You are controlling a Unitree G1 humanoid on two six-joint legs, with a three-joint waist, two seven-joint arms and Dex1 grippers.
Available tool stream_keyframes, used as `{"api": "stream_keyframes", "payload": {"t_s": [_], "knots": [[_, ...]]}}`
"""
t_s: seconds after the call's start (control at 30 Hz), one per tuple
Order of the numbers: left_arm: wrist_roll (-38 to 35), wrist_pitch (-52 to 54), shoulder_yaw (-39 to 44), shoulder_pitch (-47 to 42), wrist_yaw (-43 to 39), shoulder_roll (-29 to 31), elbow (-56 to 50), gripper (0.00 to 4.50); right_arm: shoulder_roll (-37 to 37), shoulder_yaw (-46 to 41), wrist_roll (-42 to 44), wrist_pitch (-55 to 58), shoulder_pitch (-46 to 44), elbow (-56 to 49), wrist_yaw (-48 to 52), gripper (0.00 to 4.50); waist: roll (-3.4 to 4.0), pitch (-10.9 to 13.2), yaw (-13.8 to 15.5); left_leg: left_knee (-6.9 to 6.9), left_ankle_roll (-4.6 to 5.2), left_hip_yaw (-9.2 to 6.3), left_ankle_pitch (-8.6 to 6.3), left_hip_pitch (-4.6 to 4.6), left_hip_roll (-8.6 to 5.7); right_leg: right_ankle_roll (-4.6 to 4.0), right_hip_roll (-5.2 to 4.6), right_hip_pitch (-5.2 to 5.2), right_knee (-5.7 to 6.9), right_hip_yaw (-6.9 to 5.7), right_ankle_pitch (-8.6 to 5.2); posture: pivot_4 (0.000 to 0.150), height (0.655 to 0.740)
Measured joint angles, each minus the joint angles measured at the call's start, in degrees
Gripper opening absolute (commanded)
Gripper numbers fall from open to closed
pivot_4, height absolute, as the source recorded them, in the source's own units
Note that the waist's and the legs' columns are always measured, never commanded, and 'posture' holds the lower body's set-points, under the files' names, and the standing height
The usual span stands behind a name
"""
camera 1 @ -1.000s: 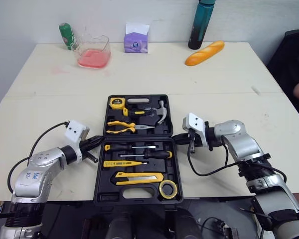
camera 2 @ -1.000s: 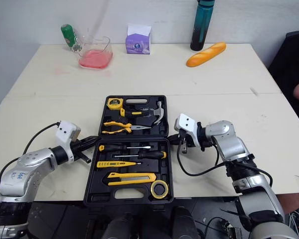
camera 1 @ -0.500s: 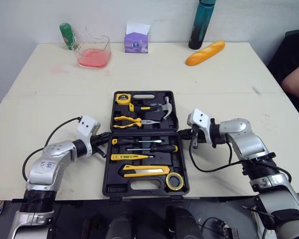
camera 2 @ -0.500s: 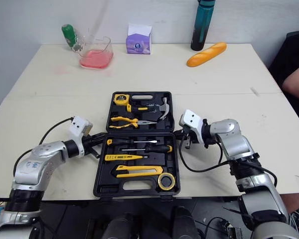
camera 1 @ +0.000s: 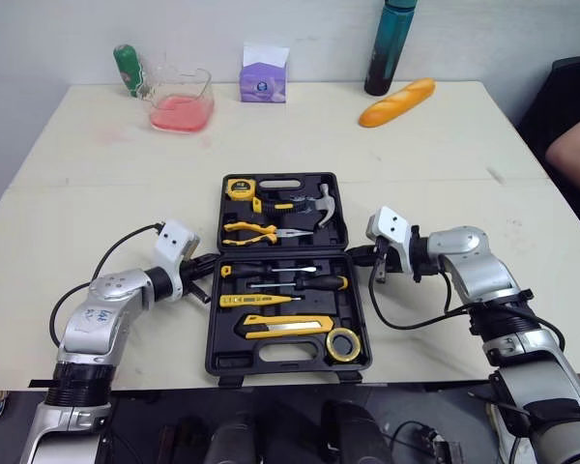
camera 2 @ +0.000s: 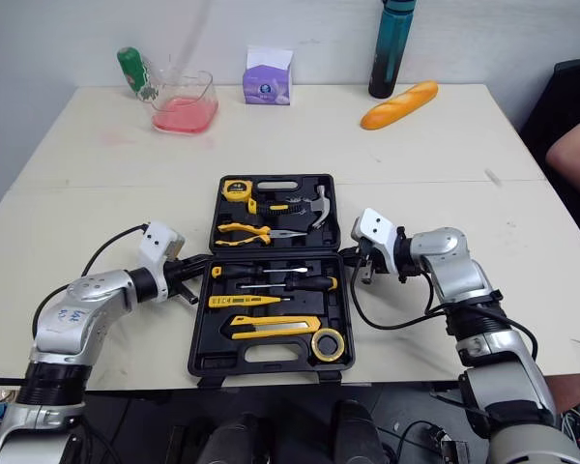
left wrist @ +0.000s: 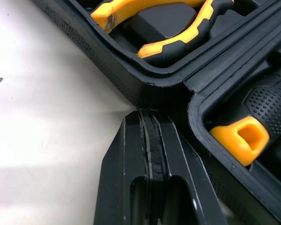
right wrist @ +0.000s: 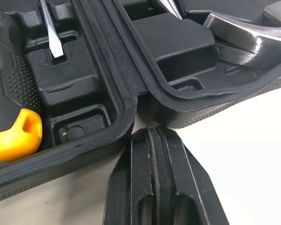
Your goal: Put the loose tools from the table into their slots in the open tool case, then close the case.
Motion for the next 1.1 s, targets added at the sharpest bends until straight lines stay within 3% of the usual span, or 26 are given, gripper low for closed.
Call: {"api": "stream_keyframes", "payload": {"t_s": [0.1,0.23,0.27,0.33,0.53,0.7,0.83,1.1], "knots": [[-0.60,1.23,3.02,1.63,0.14,2.63,-1.16,2.44,-2.04,-1.03,0.66,1.80,0.09,-0.50,0.23,1.02,0.00,0.01,-0.01,0.00,0.00,0.00,0.00,-0.01,0.04,0.00,0.01,-0.01,0.00,0.00,0.00,0.150,0.7400],[-4.34,7.75,9.20,2.23,-0.88,8.98,-5.66,4.38,-7.53,-4.31,2.15,7.15,0.26,-4.14,0.80,3.08,0.01,0.02,0.01,-0.02,-0.02,-0.02,-0.01,-0.03,0.04,0.00,-0.01,-0.02,-0.04,0.00,0.00,0.150,0.7400],[-5.18,11.75,10.18,1.92,-0.54,10.59,-6.69,4.50,-8.12,-5.87,3.39,9.82,0.21,-5.46,0.32,3.69,0.01,0.02,0.01,-0.04,-0.02,-0.02,-0.01,0.00,0.03,0.00,-0.01,-0.01,-0.04,0.03,0.00,0.150,0.7400],[-7.00,20.02,11.39,0.29,0.98,11.53,-7.31,4.50,-8.16,-8.37,5.91,15.55,0.04,-8.23,-0.69,4.46,0.01,0.02,0.03,-0.04,-0.02,-0.03,-0.01,0.03,0.04,0.00,-0.01,0.02,-0.03,0.02,0.00,0.150,0.7400],[-15.64,40.77,13.64,-13.40,3.31,9.75,-8.07,4.50,-10.78,-7.56,12.89,42.73,-1.90,-18.54,-1.75,4.46,-0.05,0.06,0.51,0.01,-0.03,-0.14,0.00,-0.16,-0.02,0.00,0.00,-0.09,0.00,-0.01,0.00,0.150,0.7400],[-15.88,52.40,11.53,-24.05,7.46,6.26,-5.37,4.50,-7.49,-8.19,17.10,63.12,-10.83,-19.32,-8.35,4.46,-0.05,0.06,-0.04,-0.02,-0.09,-0.08,0.05,-0.14,-0.03,0.00,0.10,-0.12,0.03,0.01,0.00,0.150,0.7400],[-13.59,53.84,7.47,-27.32,10.00,5.89,0.05,4.50,-4.20,-7.72,17.88,70.16,-14.62,-18.24,-13.32,4.46,-0.05,0.06,-0.02,-0.15,-0.15,-0.01,0.07,-0.15,-0.09,-0.02,0.13,-0.23,0.02,0.05,-0.01,0.150,0.7400],[-8.67,47.52,4.34,-32.68,12.25,4.26,13.58,4.50,0.85,-6.30,16.67,70.66,-18.94,-12.06,-21.95,4.46,-0.06,0.07,-0.01,-0.18,-0.13,0.04,0.10,-0.26,-0.42,0.00,0.07,-0.36,0.04,0.08,0.00,0.150,0.7400]]}}
